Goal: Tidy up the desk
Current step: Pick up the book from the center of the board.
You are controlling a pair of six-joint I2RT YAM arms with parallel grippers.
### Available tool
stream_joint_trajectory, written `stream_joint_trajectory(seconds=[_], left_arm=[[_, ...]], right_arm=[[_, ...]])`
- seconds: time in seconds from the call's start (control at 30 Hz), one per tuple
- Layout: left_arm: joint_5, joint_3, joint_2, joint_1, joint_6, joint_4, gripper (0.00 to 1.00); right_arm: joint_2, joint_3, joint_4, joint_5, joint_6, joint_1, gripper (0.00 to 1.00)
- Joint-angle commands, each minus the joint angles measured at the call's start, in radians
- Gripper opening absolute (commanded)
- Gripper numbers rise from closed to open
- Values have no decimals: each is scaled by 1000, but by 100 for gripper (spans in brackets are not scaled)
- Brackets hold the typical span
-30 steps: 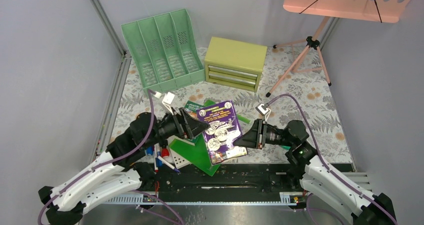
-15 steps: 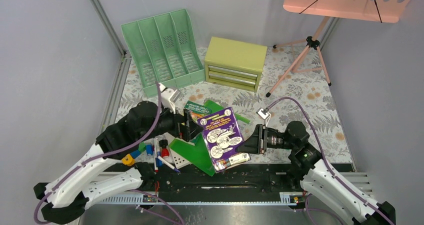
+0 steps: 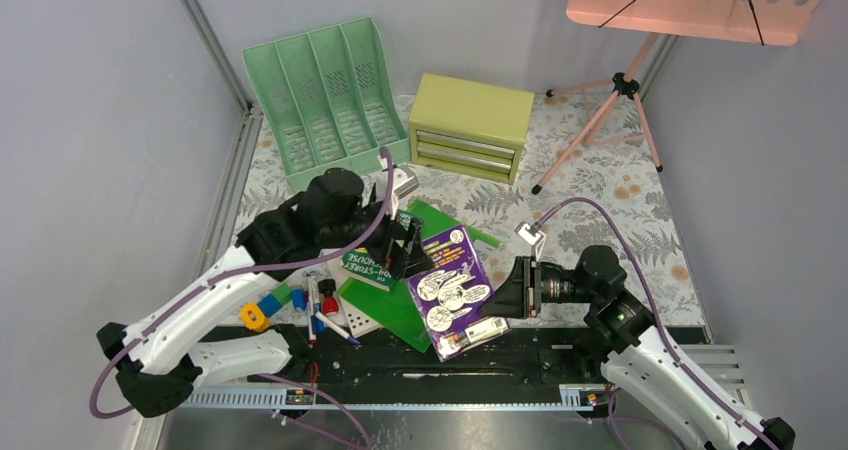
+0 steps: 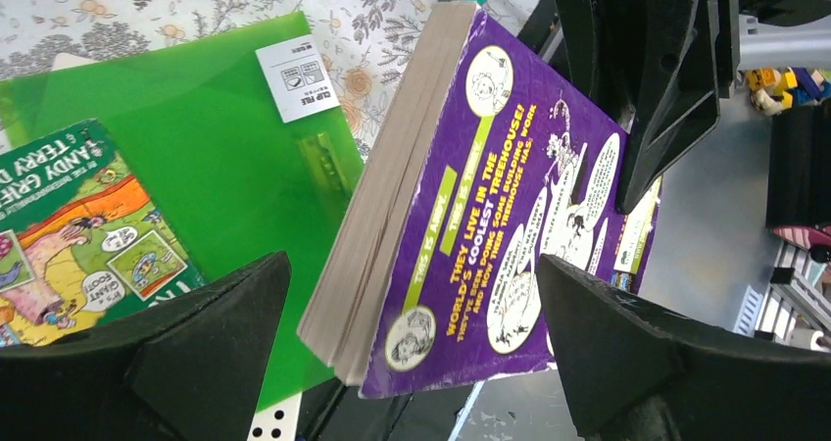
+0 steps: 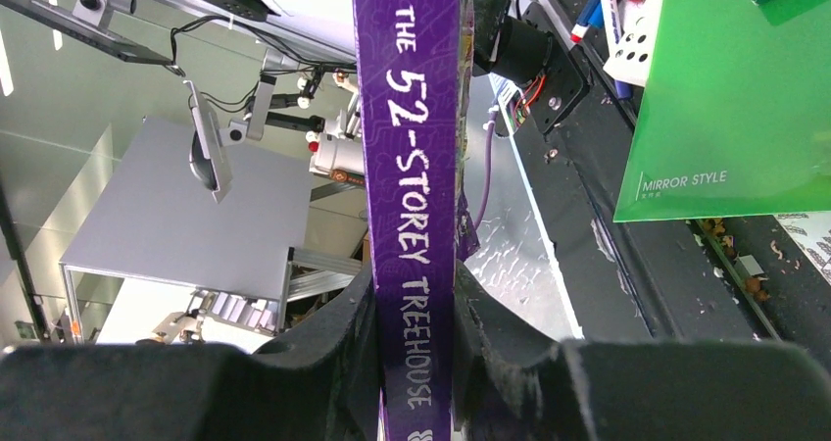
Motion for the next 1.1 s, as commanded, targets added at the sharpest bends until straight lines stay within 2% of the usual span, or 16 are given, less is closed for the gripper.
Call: stream_joint_trajectory(seconds=[0.0, 0.33, 0.47, 0.9, 1.0, 1.07], left_arm=[[114, 33, 46, 15, 51, 88, 99], [327, 29, 179, 35, 16, 208, 99], [414, 38, 224, 37, -9, 204, 98], [480, -31, 121, 104, -11, 113, 66], [529, -46, 112, 105, -31, 95, 51], [542, -56, 97, 105, -39, 83, 50]], right_arm=[[-17, 70, 45, -39, -22, 8, 0], [-11, 83, 41, -44, -30, 8, 0], [-20, 81, 28, -12, -35, 8, 0], [-30, 98, -162, 124, -136, 7, 0], [-16, 116, -213, 132, -170, 6, 0], [-8, 132, -252, 138, -200, 8, 0]])
